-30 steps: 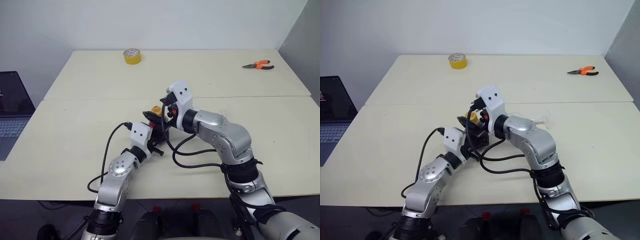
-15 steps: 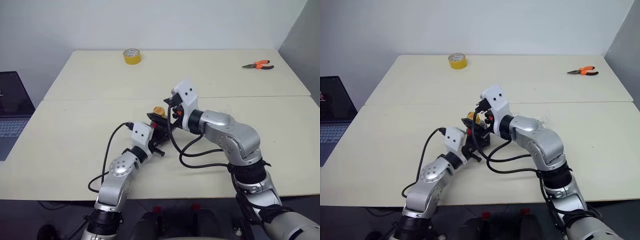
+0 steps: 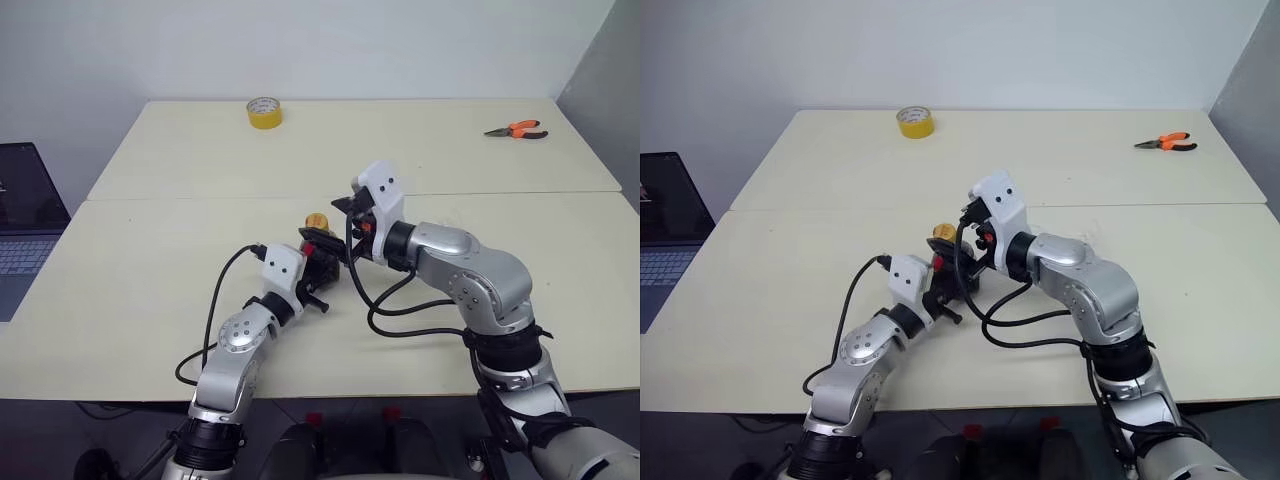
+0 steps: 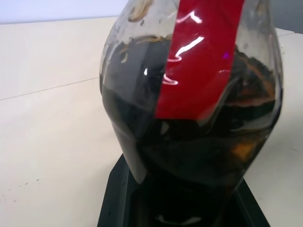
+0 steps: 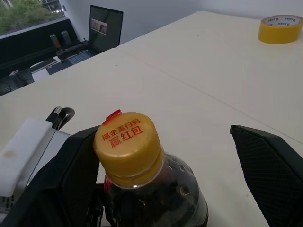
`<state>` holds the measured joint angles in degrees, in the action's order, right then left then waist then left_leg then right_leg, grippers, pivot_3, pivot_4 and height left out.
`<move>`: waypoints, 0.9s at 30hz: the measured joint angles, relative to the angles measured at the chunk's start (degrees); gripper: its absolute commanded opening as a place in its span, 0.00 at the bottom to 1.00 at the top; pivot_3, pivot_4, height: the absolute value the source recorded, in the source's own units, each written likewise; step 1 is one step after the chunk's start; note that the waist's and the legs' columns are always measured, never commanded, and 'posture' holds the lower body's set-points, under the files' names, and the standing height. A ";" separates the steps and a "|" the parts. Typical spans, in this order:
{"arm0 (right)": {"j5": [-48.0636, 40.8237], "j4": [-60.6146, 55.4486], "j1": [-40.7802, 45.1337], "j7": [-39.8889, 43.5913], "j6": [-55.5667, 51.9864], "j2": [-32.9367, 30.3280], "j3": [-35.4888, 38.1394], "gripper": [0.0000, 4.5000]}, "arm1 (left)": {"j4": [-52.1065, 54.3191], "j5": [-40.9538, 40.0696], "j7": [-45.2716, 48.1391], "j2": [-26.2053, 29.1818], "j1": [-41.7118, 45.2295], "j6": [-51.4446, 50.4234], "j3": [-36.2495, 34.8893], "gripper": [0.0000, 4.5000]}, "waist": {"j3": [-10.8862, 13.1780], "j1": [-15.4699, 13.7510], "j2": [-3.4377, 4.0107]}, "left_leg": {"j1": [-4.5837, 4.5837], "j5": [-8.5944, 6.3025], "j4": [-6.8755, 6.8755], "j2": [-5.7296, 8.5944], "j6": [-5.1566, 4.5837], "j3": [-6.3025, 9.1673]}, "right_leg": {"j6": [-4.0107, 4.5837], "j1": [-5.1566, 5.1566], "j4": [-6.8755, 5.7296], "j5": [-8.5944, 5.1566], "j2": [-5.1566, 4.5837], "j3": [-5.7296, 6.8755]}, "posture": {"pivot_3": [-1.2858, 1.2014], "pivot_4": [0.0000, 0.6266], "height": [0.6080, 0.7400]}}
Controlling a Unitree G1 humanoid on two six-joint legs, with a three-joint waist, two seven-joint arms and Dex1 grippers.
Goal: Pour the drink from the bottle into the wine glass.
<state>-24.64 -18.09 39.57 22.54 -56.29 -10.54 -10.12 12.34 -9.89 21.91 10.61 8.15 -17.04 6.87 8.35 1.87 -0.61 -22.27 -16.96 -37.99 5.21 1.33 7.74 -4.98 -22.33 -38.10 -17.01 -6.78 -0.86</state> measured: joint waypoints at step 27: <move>-6.00 -3.27 -2.59 2.79 0.55 -0.30 2.13 0.57 | 0.00 -0.01 0.00 0.52 -0.12 0.00 -0.12 0.14 | 0.00 -0.02 0.00 | 0.00 0.00 0.01 0.00 0.00 0.00 | 0.00 0.00 0.01 0.00 0.00 0.00 | 0.52 0.24 1.00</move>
<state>-30.64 -21.37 36.98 25.33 -55.75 -10.84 -7.98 12.34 -9.90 21.91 11.13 8.03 -17.04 6.75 8.35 1.84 -0.61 -22.27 -16.96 -37.98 5.20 1.33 7.74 -4.98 -22.33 -38.09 -17.01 -6.78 -0.86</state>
